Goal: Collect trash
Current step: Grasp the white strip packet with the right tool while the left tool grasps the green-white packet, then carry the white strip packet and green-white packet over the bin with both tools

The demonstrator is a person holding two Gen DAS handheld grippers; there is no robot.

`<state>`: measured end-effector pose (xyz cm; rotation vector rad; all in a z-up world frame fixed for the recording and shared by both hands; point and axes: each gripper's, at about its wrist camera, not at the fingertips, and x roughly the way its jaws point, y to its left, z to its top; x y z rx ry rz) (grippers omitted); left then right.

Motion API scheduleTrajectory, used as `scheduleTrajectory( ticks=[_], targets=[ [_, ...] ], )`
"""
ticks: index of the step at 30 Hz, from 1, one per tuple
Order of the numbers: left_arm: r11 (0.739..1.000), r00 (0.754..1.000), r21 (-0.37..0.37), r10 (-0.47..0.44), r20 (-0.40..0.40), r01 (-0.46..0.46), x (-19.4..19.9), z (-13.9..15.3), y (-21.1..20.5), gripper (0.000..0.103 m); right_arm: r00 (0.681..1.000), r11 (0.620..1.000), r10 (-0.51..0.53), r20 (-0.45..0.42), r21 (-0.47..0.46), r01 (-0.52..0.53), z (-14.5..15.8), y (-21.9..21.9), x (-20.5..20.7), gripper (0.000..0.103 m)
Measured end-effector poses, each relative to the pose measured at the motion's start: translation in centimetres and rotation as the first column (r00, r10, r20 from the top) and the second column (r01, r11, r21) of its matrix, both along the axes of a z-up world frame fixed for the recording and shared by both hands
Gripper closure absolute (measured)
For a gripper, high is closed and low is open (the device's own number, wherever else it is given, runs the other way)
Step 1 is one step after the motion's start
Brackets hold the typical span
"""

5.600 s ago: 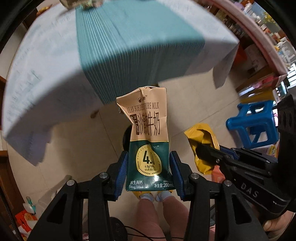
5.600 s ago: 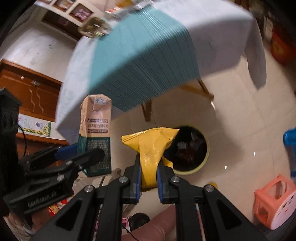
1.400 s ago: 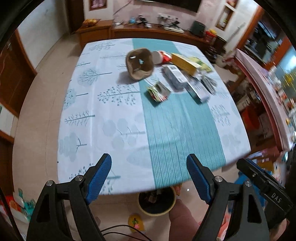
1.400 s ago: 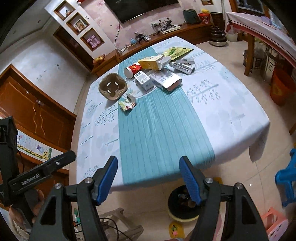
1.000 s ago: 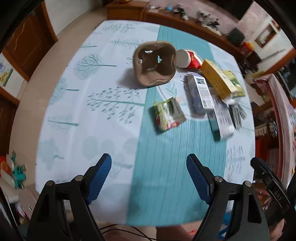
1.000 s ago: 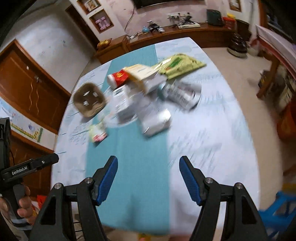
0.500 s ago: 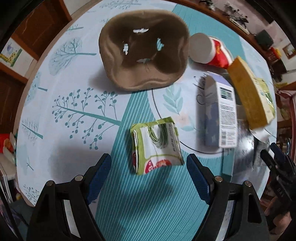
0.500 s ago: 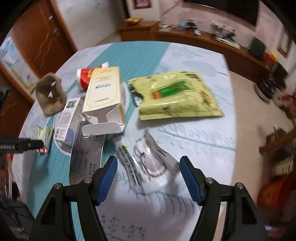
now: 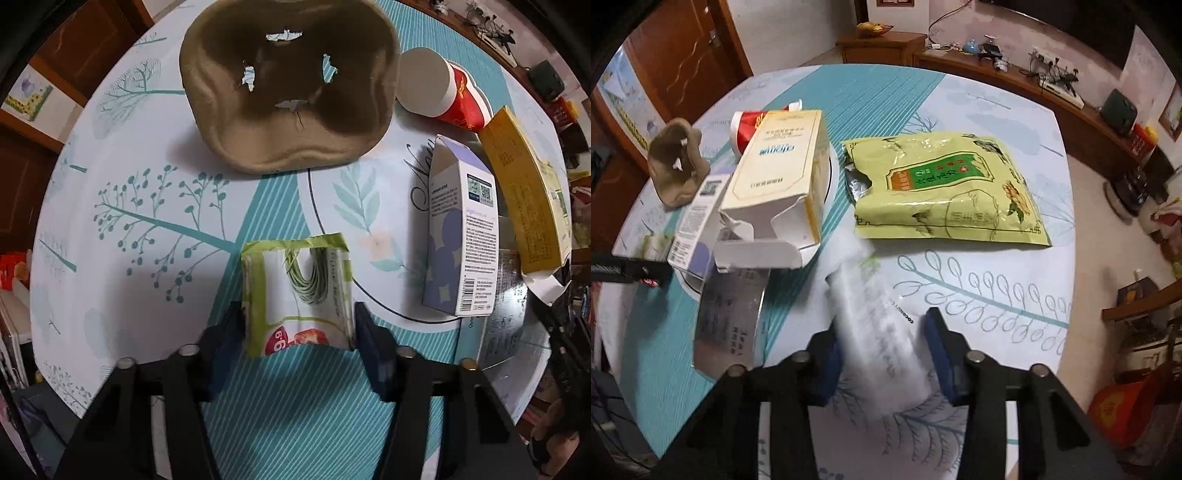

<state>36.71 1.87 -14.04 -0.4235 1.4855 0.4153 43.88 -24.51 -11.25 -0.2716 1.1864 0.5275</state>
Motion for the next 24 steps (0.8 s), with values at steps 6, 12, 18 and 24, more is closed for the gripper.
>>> scheduleTrajectory(
  ticks=[6, 12, 18, 24],
  targets=[
    [0.998, 0.998, 0.028, -0.055, 0.033, 0.054, 0.5, 1.2, -1.0, 0.083, 0.999, 0.998, -0.042, -0.013, 0.055, 0.042, 0.4, -0.8, -0.1, 0.084],
    [0.995, 0.992, 0.002, -0.098, 0.078, 0.098, -1.0, 2.8, -1.6, 0.088, 0.990, 0.979, -0.119, -0.077, 0.159, 0.130, 0.9, -2.0, -0.4, 0.099],
    [0.988, 0.977, -0.068, -0.122, 0.177, 0.136, -4.0, 5.9, -1.4, 0.088, 0.979, 0.953, -0.179, -0.097, 0.231, 0.197, 2.9, -2.8, -3.0, 0.099],
    [0.971, 0.950, -0.122, -0.166, 0.265, 0.204, -8.0, 8.9, 0.0, 0.088, 0.973, 0.927, -0.204, -0.109, 0.297, 0.228, 5.6, -2.3, -8.2, 0.099]
  ],
)
